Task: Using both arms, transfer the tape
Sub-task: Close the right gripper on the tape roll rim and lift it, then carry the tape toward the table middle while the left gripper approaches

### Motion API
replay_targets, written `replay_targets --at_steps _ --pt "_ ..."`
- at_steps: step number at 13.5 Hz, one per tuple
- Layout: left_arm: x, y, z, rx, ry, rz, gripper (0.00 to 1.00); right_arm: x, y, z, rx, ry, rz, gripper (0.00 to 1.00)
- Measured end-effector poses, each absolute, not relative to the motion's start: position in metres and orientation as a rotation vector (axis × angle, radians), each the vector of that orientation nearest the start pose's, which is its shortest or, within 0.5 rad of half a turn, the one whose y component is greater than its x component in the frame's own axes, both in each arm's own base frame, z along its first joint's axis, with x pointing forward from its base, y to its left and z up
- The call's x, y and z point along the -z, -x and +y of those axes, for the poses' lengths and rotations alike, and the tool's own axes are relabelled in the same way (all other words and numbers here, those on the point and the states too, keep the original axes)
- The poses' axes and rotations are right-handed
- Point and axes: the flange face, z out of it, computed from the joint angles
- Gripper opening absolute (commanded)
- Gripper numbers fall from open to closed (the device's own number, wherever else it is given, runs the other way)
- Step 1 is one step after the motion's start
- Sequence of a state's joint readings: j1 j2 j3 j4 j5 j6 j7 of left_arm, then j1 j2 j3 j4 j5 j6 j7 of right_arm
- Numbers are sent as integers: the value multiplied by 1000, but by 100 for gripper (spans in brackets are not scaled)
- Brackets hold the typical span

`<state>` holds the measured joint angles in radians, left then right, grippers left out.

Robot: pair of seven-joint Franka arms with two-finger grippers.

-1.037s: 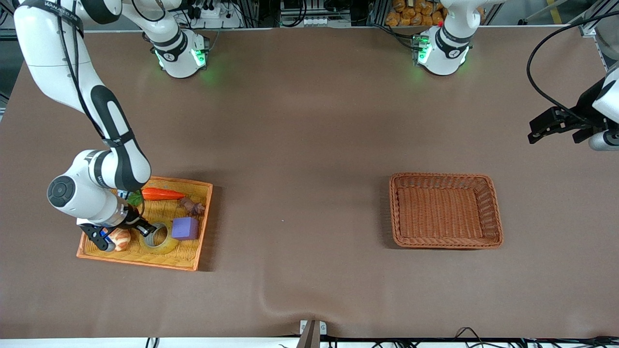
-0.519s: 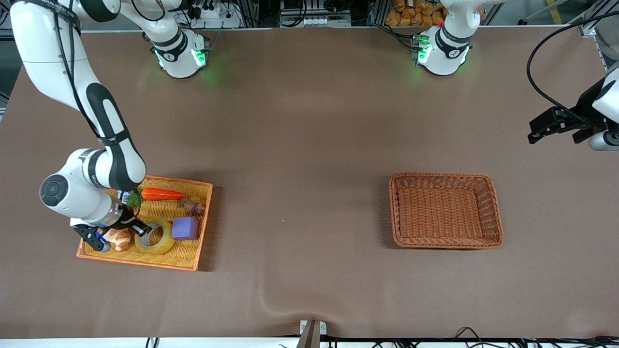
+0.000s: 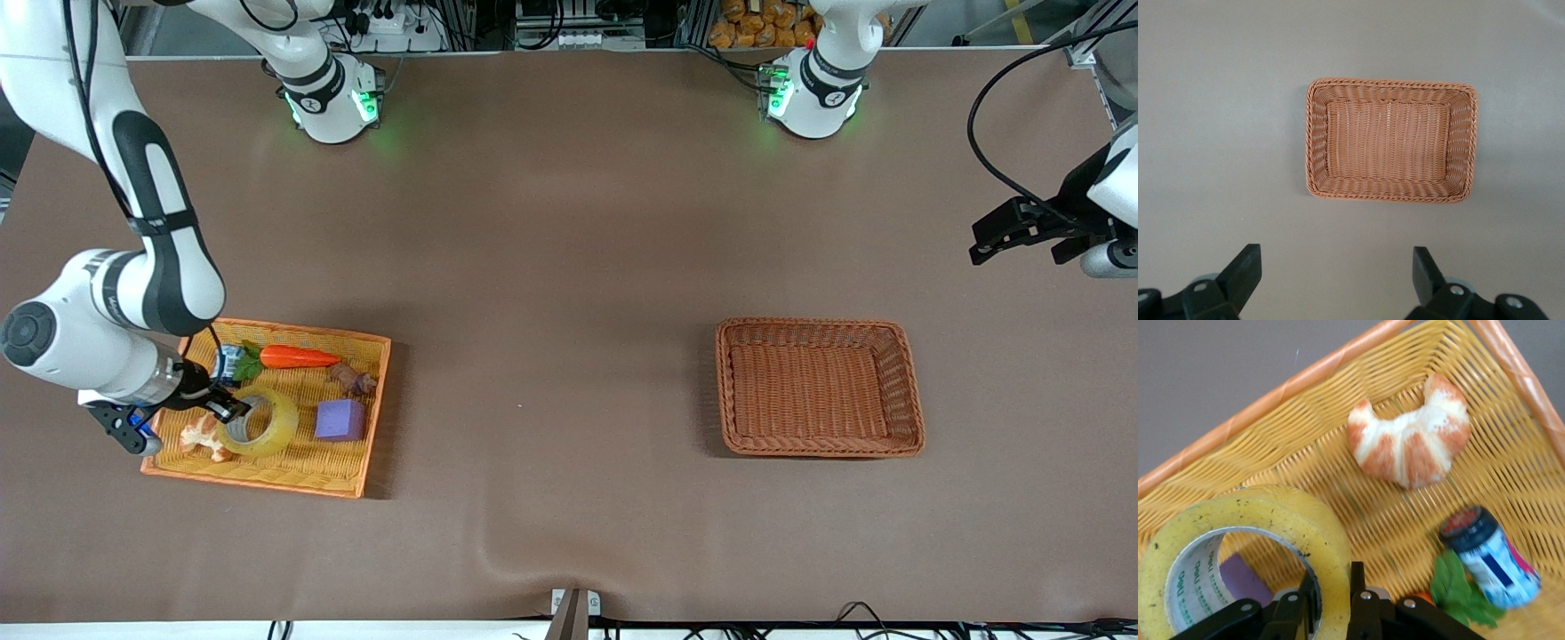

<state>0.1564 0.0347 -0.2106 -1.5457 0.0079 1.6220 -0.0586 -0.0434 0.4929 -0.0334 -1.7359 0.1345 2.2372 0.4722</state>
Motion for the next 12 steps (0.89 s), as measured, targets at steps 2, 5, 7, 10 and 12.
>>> replay_targets --at_steps 2,5,7,10,12 --pt "-620 -572 -28 73 3144 -6 100 -316 -658 -33 -70 2905 910 0" --pt "-617 -574 -30 74 3145 1 100 -344 -650 0 -152 2835 883 0" --pt "-616 -576 -32 76 3146 7 100 -360 -646 29 -192 2786 909 0" --pt "-615 -576 -33 77 3147 10 100 -380 -645 108 -199 2750 1008 0" --pt "-614 -577 -34 76 3147 10 100 -388 -638 179 -204 2727 1077 0"
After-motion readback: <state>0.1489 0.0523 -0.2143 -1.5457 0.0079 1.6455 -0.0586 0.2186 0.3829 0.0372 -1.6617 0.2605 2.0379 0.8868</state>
